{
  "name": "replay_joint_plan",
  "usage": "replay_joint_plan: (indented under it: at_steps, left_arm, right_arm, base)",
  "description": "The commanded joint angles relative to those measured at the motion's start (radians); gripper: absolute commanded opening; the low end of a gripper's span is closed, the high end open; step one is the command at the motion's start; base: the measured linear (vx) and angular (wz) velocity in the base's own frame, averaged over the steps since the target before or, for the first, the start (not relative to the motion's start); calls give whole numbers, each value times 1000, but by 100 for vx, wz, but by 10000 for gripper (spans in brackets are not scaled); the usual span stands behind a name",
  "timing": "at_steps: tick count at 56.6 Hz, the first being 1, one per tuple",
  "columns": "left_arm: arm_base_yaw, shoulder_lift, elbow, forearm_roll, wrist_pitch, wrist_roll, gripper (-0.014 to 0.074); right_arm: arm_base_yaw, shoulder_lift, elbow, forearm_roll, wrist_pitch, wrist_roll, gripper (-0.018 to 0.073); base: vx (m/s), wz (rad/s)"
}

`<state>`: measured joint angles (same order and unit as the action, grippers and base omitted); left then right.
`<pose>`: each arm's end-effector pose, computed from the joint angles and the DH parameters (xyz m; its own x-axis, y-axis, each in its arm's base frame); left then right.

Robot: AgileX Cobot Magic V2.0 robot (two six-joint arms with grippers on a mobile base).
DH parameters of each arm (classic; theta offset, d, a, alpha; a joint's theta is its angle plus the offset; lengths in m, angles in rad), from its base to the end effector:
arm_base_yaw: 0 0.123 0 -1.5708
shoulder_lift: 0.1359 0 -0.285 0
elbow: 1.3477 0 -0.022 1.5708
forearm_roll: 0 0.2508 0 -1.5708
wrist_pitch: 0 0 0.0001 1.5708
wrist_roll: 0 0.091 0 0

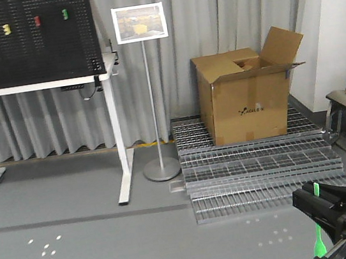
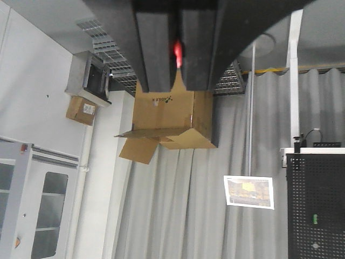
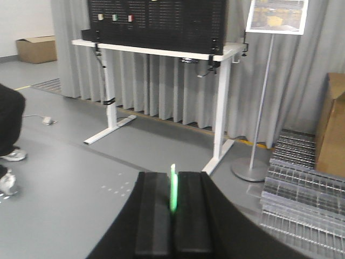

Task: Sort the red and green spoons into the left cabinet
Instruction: 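Drive to the open cabinet and face the blue tray on the shelf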

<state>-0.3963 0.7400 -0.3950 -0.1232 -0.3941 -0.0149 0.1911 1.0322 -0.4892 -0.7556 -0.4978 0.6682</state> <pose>0.1453 -0.0562 0.3113 0.0779 -0.1716 -0.9821 0.3554 0.9251 -0.1335 0.1995 0.0689 0.2877 -0.0660 -0.0351 -0.9972 -0.5016 0.8651 0.0027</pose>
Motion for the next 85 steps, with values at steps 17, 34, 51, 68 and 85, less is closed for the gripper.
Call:
replay_joint_plan:
  at_steps: [17, 34, 51, 68, 85]
  left_arm:
    - [-3, -3, -29, -1, -84, 3, 0]
    - [-3, -3, -29, -1, -83, 3, 0]
    - [-3, -3, -28, -1, -83, 3, 0]
    - [-3, -3, -28, -1, -84, 3, 0]
    - [-3, -2, -28, -1, -84, 3, 0]
  right_arm:
    - [-1, -18, -28, 21, -63, -2, -6]
    - [-1, -18, -28, 21, -63, -2, -6]
    - [-1, -18, -28, 21, -61, -2, -6]
    - [-1, -18, -28, 20, -63, -2, -6]
    - [-1, -13, -28, 22, -63, -2, -6]
  base:
    - [67, -31]
    - [61, -57]
    - [58, -64]
    - [56, -71]
    - [52, -68]
